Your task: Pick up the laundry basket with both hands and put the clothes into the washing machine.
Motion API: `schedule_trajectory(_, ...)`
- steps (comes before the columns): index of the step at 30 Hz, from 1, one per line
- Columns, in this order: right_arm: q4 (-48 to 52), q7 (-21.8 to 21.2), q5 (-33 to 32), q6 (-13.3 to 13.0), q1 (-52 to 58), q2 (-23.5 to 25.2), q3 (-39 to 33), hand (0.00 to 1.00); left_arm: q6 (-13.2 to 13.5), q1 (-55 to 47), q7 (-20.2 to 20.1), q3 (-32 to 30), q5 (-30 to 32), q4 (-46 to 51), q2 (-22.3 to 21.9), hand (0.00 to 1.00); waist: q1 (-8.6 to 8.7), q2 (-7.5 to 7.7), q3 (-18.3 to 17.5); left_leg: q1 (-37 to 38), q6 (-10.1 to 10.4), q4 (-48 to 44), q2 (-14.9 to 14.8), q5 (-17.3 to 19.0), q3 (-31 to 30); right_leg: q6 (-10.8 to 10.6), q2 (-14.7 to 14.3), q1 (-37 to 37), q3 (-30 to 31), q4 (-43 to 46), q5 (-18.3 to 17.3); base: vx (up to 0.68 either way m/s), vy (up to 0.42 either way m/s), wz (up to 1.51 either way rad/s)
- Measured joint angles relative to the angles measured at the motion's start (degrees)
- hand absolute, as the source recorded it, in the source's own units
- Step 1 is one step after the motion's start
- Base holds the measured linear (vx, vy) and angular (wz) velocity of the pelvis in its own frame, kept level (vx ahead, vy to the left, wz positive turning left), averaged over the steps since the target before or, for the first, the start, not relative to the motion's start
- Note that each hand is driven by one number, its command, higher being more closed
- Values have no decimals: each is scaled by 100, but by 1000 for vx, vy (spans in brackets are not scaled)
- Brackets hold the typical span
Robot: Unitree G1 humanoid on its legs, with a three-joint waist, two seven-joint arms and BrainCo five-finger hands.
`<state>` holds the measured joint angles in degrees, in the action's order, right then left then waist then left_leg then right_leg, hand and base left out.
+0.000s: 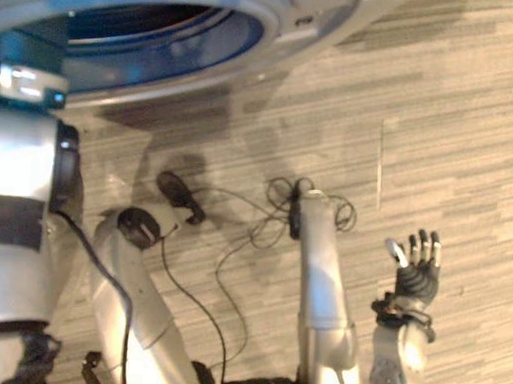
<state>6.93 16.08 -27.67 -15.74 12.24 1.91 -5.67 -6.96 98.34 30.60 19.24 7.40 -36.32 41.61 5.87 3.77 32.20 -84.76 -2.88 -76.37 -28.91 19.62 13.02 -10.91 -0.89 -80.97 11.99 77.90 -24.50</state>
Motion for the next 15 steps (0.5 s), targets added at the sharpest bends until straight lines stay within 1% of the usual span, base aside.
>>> schedule_trajectory(1, 0, -3, 1, 2, 0, 0, 2, 0, -11, -48, -64, -77, 0, -36, -2, 0, -3, 0, 0, 15, 0, 3, 0, -1, -2, 0, 2, 7, -10, 14, 0, 0, 0, 0)
schedule_trajectory(5, 0, -8, 1, 10, 0, 0, 14, 0, -13, -186, -67, -221, 0, -37, -6, 0, 2, -1, -1, 86, 14, 29, 2, -9, -44, 1, 17, 89, -77, 36, 0, 14, -22, 6)
schedule_trajectory(6, 0, -8, 0, 9, 0, -4, 68, 0, -11, -342, -67, -412, -1, -37, -79, 0, 4, -1, -1, 145, 17, 49, 3, -10, -44, 1, 25, 141, -92, 35, 0, 16, -16, 4)
schedule_trajectory(12, -22, -12, 1, 12, 5, 3, 230, 0, -13, -622, -74, -630, -1, -36, -89, 0, -12, -5, -3, 196, 63, 107, 40, -49, -81, 2, 34, 198, -127, 35, -1, 2, -10, 4)
schedule_trajectory(15, -152, -9, 1, 38, 6, 4, 229, 0, -9, -961, -76, -661, -3, -19, -105, 0, -20, -15, -7, 335, 92, 153, 107, -70, -163, 5, 112, 388, -241, 22, -2, -10, -12, 13)
